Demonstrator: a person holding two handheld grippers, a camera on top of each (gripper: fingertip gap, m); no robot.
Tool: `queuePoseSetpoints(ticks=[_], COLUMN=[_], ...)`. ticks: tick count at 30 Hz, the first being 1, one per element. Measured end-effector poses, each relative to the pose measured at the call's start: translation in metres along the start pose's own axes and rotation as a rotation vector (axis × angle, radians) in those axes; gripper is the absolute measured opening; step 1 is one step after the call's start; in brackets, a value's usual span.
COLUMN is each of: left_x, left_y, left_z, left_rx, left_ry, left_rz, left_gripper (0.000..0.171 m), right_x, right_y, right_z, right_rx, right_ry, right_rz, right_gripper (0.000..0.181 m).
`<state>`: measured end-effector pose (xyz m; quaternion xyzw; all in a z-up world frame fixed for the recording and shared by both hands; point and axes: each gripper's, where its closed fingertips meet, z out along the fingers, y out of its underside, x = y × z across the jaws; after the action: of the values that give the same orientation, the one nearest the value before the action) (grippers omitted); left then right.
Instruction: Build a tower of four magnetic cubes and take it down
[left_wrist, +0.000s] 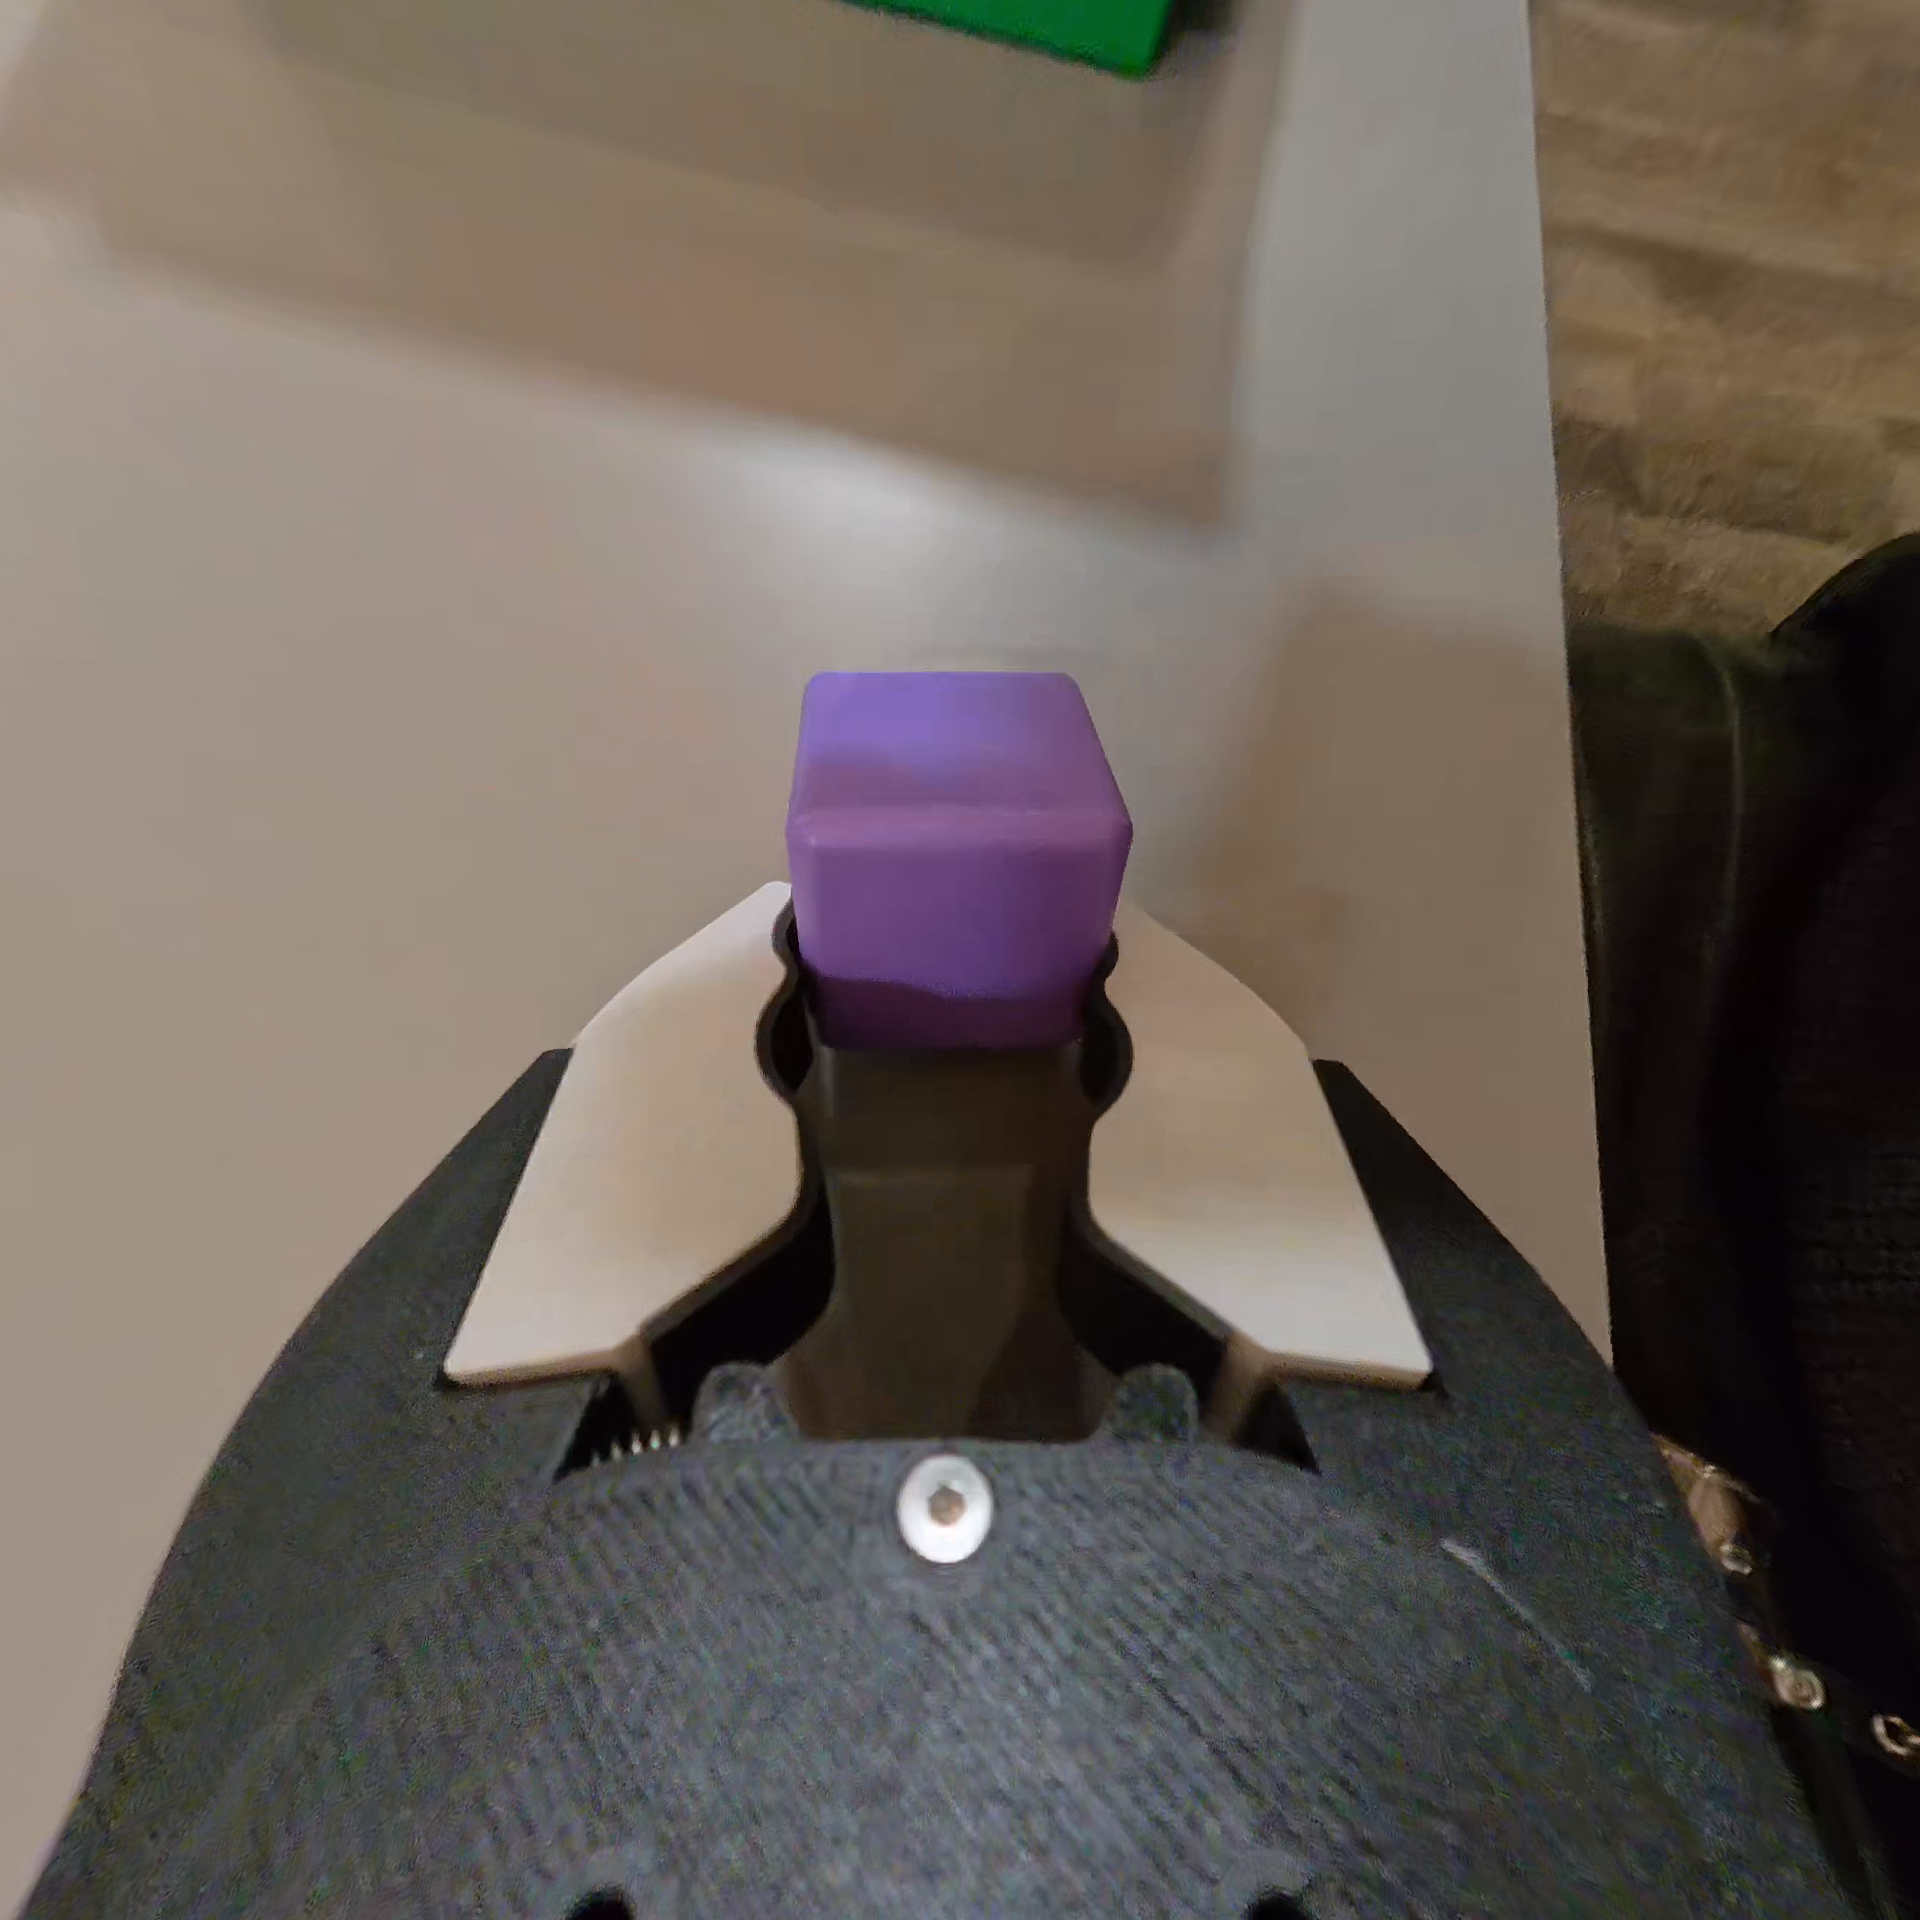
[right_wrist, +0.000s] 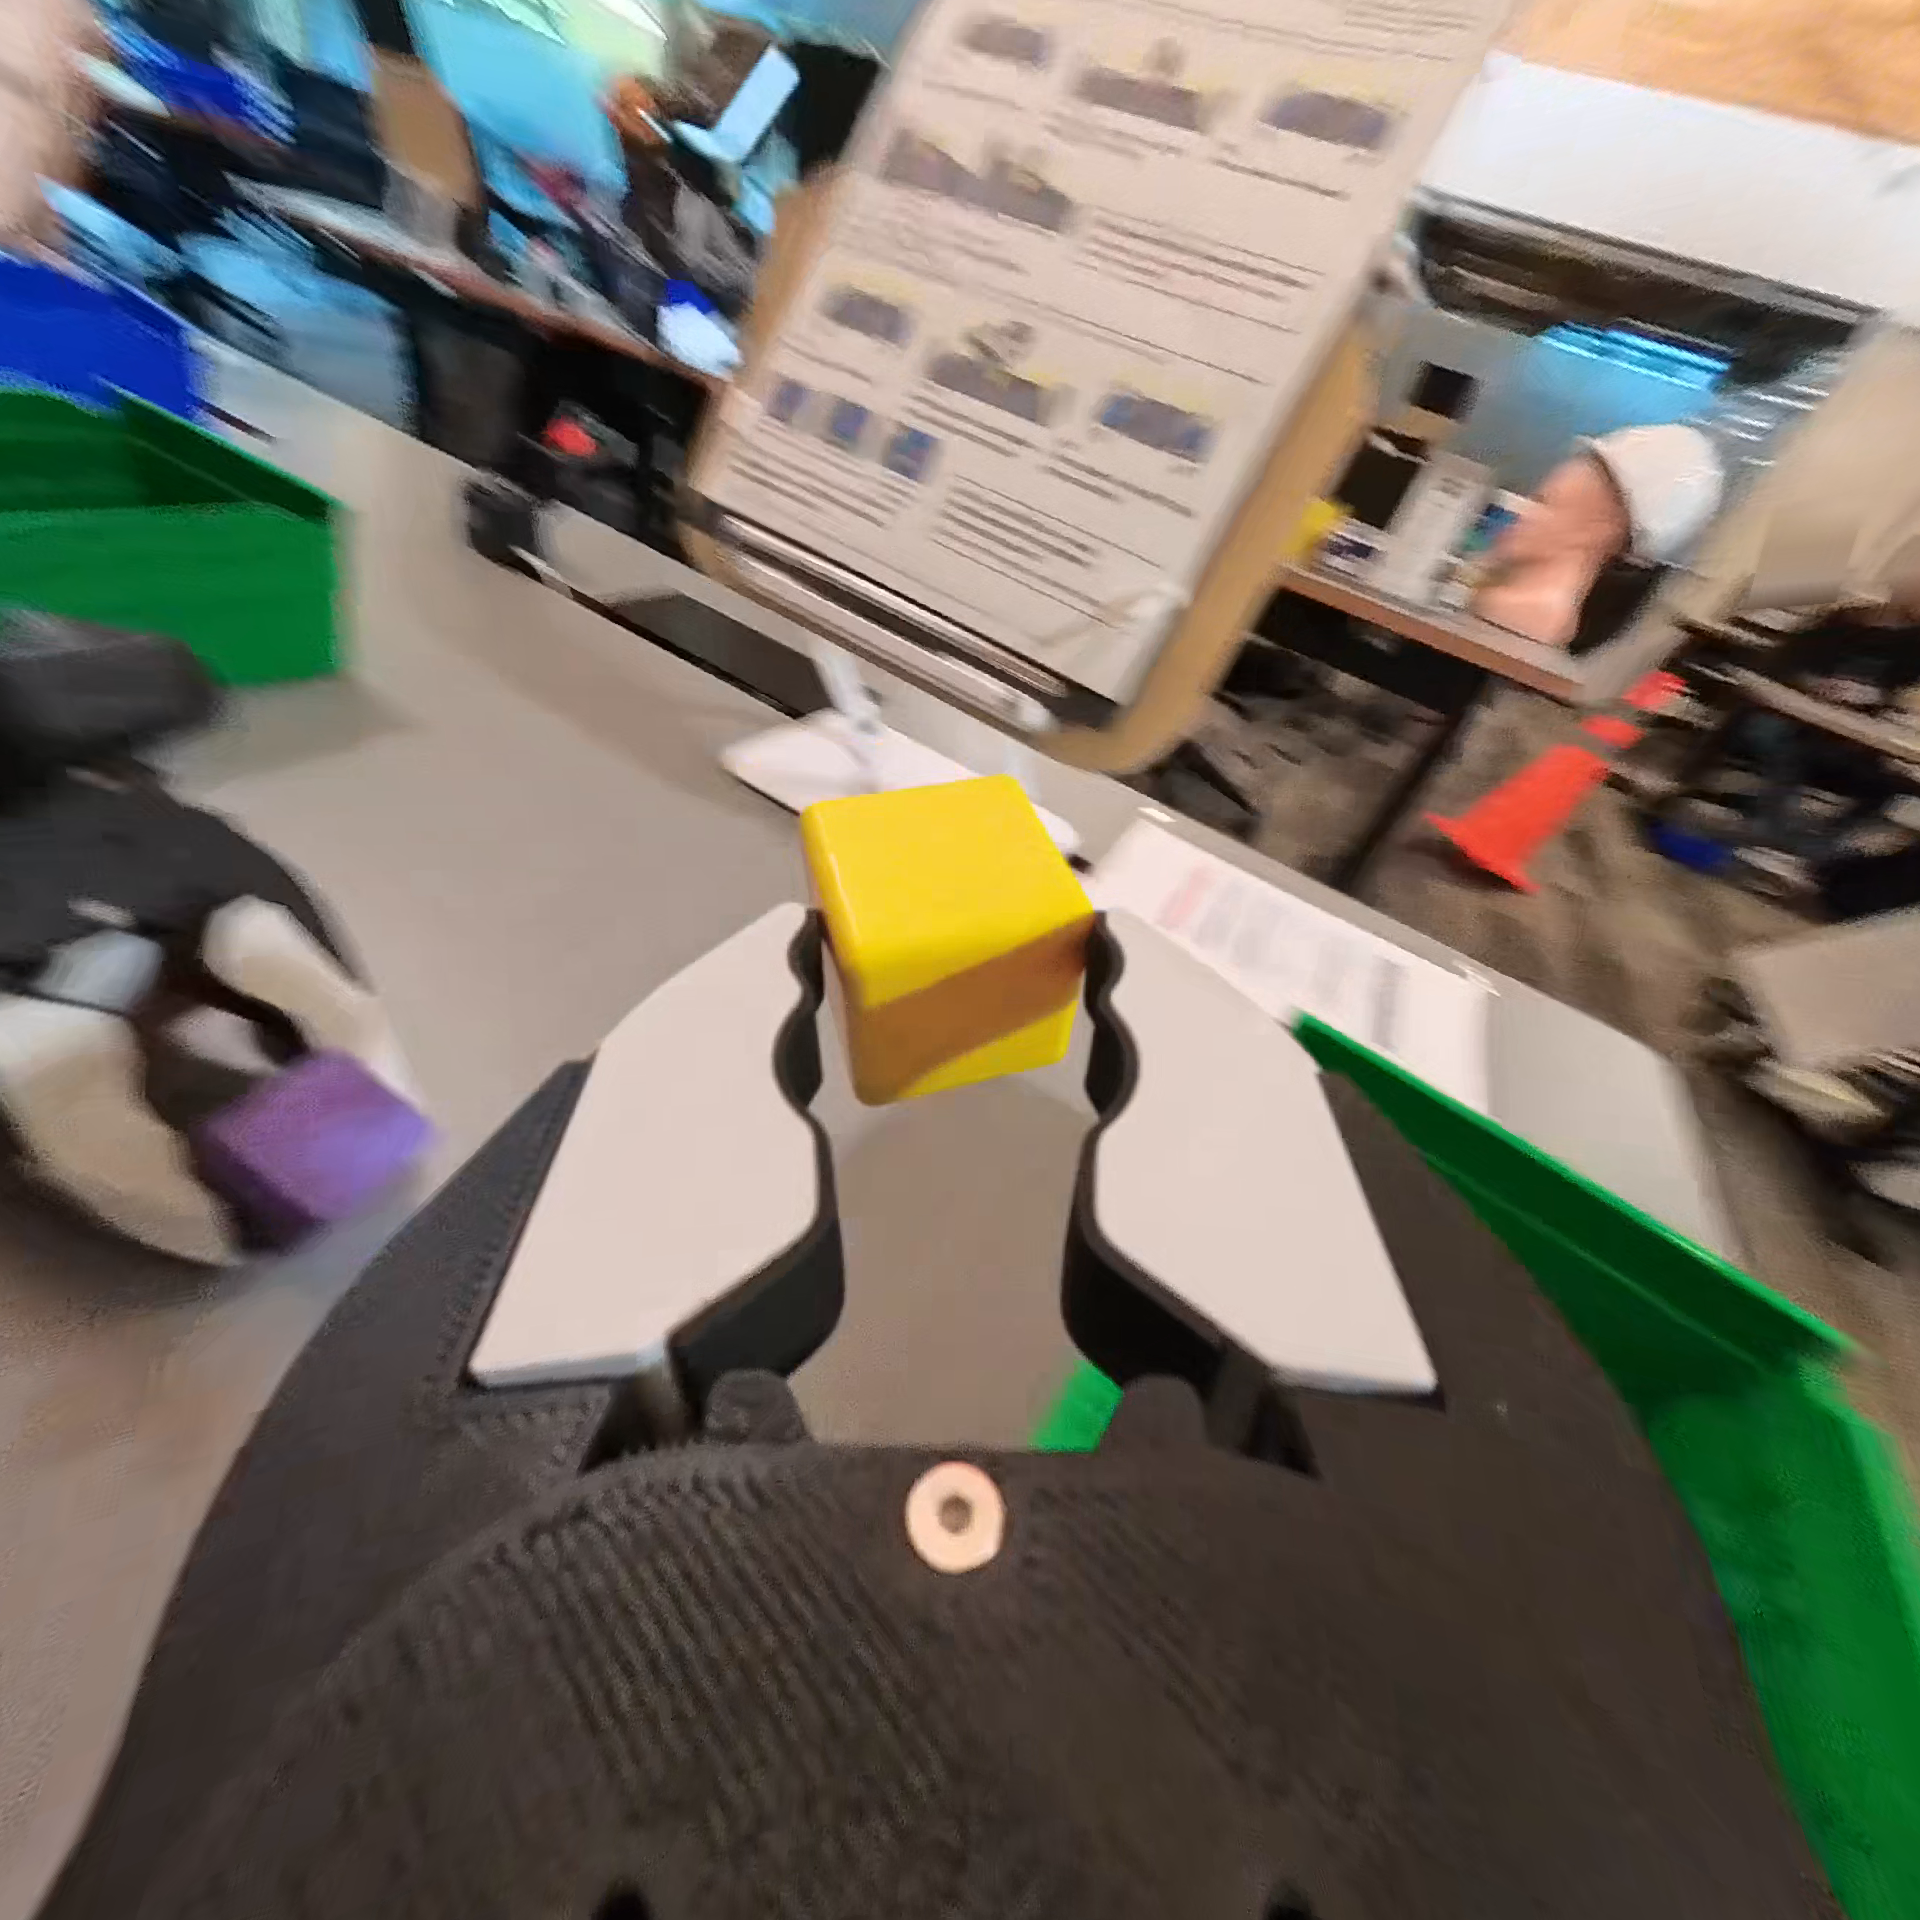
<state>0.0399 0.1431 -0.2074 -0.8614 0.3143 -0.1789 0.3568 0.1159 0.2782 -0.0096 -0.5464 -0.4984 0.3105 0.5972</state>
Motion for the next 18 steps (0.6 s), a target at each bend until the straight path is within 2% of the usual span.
queuePoseSetpoints(ticks=[2,4,7,10,12,18], left_x=[-0.005,-0.011,-0.019,-0.020,-0.019,-0.013], left_y=[-0.005,-0.009,-0.013,-0.012,-0.011,-0.004], left_z=[-0.006,-0.011,-0.017,-0.016,-0.014,-0.005], left_rx=[0.052,0.102,0.154,0.153,0.132,0.046], left_ry=[0.014,0.025,0.034,0.038,0.028,0.007], left_rz=[-0.057,-0.123,-0.200,-0.218,-0.199,-0.132], left_gripper=[0.051,0.050,0.050,0.050,0.050,0.050], right_x=[0.043,0.078,0.108,0.111,0.104,0.108], right_y=[0.018,0.053,0.120,0.170,0.186,0.192], right_z=[-0.012,-0.021,-0.024,-0.022,-0.019,-0.014], right_rx=[-0.105,-0.271,-0.569,-0.761,-0.788,-0.761], right_ry=[0.141,0.214,0.202,0.134,0.098,0.162], right_rz=[-0.063,-0.100,-0.076,0.024,0.069,0.041], right_gripper=[0.049,0.049,0.049,0.050,0.050,0.049])
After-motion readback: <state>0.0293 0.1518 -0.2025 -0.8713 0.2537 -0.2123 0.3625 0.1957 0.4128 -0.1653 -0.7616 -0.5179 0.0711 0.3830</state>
